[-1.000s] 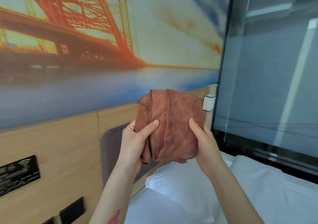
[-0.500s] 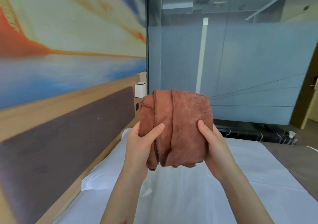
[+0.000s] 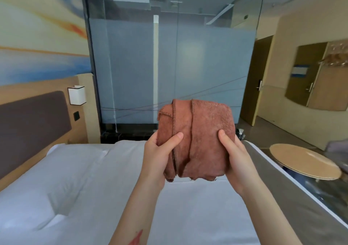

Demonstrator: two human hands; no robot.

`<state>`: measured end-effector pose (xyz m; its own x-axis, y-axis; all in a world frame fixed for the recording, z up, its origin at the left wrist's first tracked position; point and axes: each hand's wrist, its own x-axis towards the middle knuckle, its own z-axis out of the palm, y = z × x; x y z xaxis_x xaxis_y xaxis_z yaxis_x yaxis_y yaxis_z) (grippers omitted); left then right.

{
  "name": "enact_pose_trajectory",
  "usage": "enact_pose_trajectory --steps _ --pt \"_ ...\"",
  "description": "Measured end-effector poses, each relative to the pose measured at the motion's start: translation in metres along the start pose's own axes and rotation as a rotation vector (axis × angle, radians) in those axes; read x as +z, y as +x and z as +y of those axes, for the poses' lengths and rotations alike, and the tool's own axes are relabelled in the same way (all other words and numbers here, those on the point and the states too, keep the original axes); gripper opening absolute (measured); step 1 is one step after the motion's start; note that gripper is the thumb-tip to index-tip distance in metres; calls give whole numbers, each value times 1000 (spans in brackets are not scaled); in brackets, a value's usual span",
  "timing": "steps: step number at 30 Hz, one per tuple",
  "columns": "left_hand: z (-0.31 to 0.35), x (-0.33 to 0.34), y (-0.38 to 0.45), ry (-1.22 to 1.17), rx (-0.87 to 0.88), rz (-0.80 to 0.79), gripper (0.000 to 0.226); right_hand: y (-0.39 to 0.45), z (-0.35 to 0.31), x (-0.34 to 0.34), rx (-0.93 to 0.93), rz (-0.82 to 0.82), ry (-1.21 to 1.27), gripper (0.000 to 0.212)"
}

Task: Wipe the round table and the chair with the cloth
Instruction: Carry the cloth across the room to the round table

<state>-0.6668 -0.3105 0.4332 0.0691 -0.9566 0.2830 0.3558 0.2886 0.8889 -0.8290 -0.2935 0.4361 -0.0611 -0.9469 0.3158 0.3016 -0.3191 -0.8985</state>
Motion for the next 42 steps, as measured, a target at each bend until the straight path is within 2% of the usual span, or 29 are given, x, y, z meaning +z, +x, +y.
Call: enact_pose_trajectory --steps 4,9,16,21,31,35,42 --pt "-53 101 -5 -58 -63 -68 21 -6 -34 -108 -18 71 -67 30" --pt "-103 228 -5 -98 -129 -209 22 -12 -79 -231 -65 234 -109 34" --pt "-157 373 0 -165 -171 -439 20 -23 -126 -359 -138 427 -122 32" --pt "-208 468 2 -215 -228 -530 22 -25 -149 -449 -160 524 -156 29" --pt "-308 679 40 -223 -295 -571 25 36 -206 -654 -181 633 -257 29" --pt "-333 738 51 -208 -279 -606 22 52 -219 -716 -181 648 -244 30" --pt "-372 813 58 -180 -263 -578 22 73 -231 -806 -196 597 -187 27"
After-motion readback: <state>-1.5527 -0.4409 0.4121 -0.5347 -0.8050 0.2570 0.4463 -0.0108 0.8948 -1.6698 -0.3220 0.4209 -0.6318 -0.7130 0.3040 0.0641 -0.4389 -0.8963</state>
